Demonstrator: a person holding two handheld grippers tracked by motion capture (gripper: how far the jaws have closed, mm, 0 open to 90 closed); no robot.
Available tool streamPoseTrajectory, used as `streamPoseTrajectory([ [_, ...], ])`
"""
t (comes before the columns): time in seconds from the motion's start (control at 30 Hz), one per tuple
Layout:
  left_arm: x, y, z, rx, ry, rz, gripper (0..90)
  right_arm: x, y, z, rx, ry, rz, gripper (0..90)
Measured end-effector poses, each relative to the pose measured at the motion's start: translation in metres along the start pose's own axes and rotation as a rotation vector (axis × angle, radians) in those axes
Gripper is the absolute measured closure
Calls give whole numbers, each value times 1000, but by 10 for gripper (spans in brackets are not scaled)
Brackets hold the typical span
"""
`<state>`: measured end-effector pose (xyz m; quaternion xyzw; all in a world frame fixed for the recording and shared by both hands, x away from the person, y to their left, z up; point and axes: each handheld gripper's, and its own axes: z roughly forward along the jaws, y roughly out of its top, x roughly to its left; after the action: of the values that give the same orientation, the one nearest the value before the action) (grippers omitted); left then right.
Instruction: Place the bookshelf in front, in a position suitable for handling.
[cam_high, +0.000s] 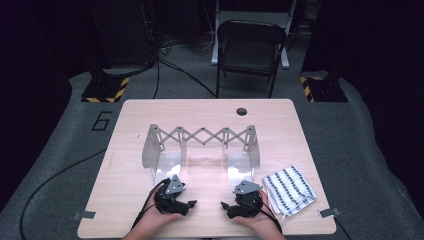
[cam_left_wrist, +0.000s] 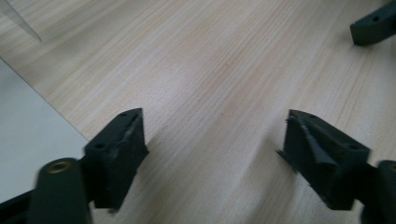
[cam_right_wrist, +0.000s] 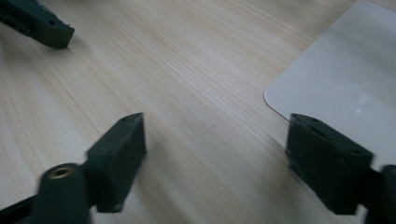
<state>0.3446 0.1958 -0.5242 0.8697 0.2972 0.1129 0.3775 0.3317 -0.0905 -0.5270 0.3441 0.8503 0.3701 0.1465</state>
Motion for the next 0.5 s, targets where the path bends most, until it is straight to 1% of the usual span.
streamPoseTrajectory([
  [0.03,0,1,-1,1,7,-1,255,-1,0,-1,-11,-6,-14,257],
  [0.07,0,1,-3,-9,15,4,256,-2,1,-3,9,2,-22,298],
  [0.1,0,2,-6,-17,15,12,256,0,1,-5,12,12,-9,327],
  [0.13,0,3,-8,-18,17,19,260,1,2,-8,2,5,-8,329],
  [0.17,-1,4,-10,-36,18,11,265,1,2,-10,-15,10,-25,337],
  [0.23,-2,4,-12,-41,17,7,273,2,3,-13,-19,17,-25,341],
  [0.27,-3,4,-15,-45,18,14,273,4,3,-15,-26,24,-8,345],
  [0.3,-5,4,-17,-45,32,28,279,6,4,-19,-44,38,-13,356],
  [0.33,-5,5,-19,-50,34,33,282,7,4,-20,-46,37,-18,362],
  [0.37,-5,5,-19,-50,34,33,285,7,4,-20,-46,37,-18,362],
  [0.4,-6,6,-21,-71,47,27,287,8,5,-23,-47,46,-16,381],
  [0.43,-6,6,-21,-71,47,27,289,8,5,-23,-47,46,-16,381],
  [0.47,-6,7,-23,-71,44,33,291,9,6,-27,-52,49,-13,380],
  [0.5,-6,7,-23,-84,49,18,297,10,5,-29,-54,49,-14,389],
])
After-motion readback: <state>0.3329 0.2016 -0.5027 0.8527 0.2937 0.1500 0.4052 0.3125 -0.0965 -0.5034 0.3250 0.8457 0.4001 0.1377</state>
